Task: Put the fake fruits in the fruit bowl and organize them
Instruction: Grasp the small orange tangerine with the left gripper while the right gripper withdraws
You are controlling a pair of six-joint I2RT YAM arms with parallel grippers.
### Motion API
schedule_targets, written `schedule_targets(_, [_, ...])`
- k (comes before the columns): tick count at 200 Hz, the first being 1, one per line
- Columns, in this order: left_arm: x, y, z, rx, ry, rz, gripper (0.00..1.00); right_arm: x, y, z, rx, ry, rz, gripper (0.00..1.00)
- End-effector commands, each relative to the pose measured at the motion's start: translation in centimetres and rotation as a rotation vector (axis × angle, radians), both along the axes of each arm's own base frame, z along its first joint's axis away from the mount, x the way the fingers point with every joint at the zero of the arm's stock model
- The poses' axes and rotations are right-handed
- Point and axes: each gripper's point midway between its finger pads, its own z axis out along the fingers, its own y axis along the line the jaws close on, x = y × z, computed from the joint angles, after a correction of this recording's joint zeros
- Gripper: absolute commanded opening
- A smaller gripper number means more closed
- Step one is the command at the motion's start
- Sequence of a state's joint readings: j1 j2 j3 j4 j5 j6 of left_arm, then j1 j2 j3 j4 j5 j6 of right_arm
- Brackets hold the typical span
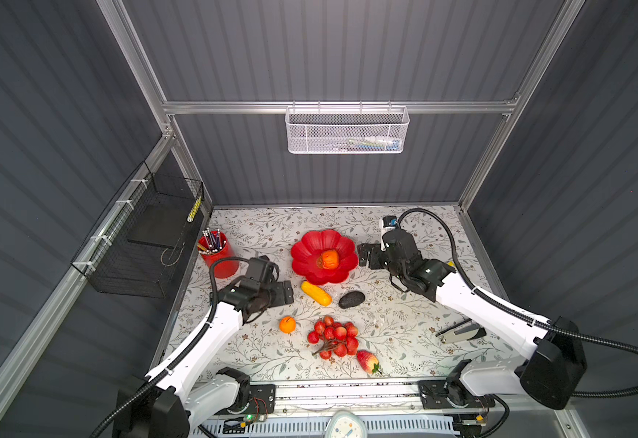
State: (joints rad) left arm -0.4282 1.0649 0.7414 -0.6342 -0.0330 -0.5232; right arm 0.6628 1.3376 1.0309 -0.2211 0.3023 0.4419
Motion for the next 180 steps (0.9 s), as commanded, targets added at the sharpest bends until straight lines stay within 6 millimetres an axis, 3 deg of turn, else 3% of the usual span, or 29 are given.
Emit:
schedule_targets(1, [-3.1,0.6,-1.8,0.011,0.103,0.080,0.93,-0.5,-2.0,0.1,0.003,-0.013,-0.074,0.99])
schedule_targets(32, [-4.3,-0.2,-4.0,0.033,0.166,0.048,0.93,-0.9,-2.6,-0.5,0.004,-0.010,-0.087,0.99])
schedule_targets(67, [-4.1,-1.2,-5.8,0.035,0.178,0.028,0.92,-1.3,-2.7,-0.9,0.007,0.005,-0.088,0.99])
schedule_targets(101, [-3.4,-2.4,-6.9,0.000,0.189,0.034,0.75,-1.8,-3.0,-1.0,0.023,0.014,-0.090,0.99])
schedule_targets(160, [-3.5,-2.2,-8.5,0.023,0.216,0.043,0.66,-2.3,-3.9,-0.7,0.014,-0.011,-0.107,0.99])
schedule_targets(180, [-3.5,-2.0,-8.5,0.030,0.217,0.041,0.55,-2.3,-4.0,-0.7,0.016,-0.017,-0.111,0.99])
